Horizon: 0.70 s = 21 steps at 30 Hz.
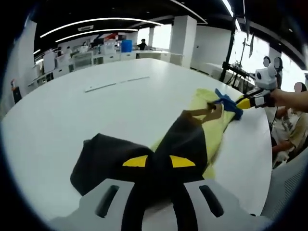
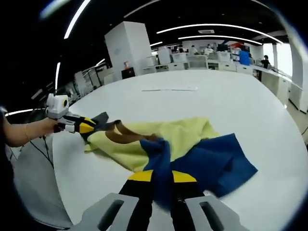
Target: Fold the garment on the visible template until the final outline fits inside the template.
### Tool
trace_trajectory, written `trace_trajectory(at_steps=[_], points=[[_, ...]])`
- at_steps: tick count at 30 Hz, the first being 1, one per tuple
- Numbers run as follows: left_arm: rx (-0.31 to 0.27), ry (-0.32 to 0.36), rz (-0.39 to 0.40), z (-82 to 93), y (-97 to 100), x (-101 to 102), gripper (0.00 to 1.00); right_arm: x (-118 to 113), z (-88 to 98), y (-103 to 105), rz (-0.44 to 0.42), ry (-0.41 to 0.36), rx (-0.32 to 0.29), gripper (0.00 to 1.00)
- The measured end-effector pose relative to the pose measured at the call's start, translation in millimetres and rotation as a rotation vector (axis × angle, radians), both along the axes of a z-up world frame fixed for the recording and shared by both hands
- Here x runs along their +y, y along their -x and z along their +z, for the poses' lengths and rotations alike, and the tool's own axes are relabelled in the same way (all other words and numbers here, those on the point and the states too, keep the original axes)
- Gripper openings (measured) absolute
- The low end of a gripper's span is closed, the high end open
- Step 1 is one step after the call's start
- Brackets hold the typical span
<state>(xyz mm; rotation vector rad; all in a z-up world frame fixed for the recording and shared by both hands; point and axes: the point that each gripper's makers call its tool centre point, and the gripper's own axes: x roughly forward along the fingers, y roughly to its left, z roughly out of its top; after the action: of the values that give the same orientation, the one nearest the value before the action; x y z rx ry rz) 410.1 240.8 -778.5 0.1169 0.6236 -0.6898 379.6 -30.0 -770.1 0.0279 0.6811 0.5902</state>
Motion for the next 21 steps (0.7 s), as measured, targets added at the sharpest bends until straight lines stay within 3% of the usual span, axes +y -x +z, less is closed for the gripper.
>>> trace_trajectory(at_steps=[7,21], points=[[0.002,0.012,-0.002,1.1,0.9,-2.7,0.0,3.9,-1.3,3.2,0.017,-0.008,0.002,0.0],[0.008,0.011,0.01,3.5,4.1,-1.8,0.0,2.4,0.0,5.4,0.015,0.002,-0.005,0.0]])
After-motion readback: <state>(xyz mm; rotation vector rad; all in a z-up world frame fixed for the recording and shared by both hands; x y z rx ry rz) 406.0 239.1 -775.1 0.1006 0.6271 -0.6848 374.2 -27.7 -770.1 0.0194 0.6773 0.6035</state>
